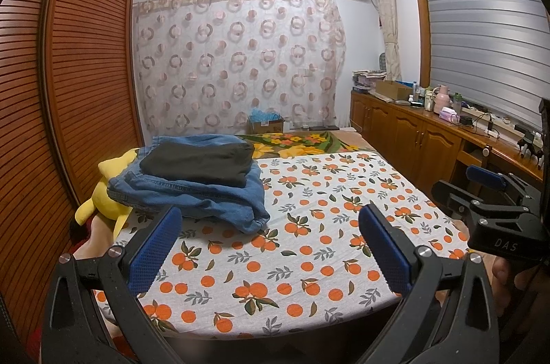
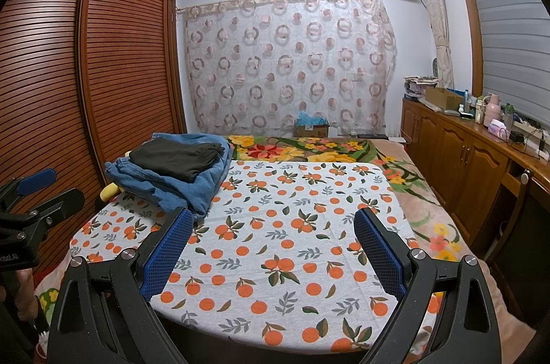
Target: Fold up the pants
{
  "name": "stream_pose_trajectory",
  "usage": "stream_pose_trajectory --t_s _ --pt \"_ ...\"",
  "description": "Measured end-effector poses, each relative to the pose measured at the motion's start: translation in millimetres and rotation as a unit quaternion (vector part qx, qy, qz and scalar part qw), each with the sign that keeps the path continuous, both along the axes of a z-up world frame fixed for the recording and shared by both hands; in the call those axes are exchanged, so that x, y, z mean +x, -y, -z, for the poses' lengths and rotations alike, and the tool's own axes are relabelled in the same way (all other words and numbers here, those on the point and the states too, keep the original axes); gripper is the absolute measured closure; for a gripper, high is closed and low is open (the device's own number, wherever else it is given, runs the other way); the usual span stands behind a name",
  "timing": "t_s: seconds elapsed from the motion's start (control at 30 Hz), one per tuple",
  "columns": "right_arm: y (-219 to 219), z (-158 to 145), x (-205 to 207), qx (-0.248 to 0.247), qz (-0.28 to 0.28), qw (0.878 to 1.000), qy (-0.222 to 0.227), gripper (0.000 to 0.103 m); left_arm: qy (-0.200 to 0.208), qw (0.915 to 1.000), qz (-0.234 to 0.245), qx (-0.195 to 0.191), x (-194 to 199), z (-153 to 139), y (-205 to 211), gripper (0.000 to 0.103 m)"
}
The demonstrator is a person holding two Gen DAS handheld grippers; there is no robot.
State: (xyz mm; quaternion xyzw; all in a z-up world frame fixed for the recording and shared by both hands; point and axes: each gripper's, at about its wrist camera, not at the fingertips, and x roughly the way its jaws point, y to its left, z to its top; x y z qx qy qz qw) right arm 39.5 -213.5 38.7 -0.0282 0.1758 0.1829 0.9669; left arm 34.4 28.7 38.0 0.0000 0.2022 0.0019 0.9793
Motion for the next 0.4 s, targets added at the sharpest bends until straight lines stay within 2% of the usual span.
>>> stream_pose_trajectory --t_s 0.4 --pt "-0.7 -0.8 0.3 0.0 0.001 1.0 -0.001 0.007 0.001 1.0 0.0 0.0 -1.7 1.8 0.3 0.0"
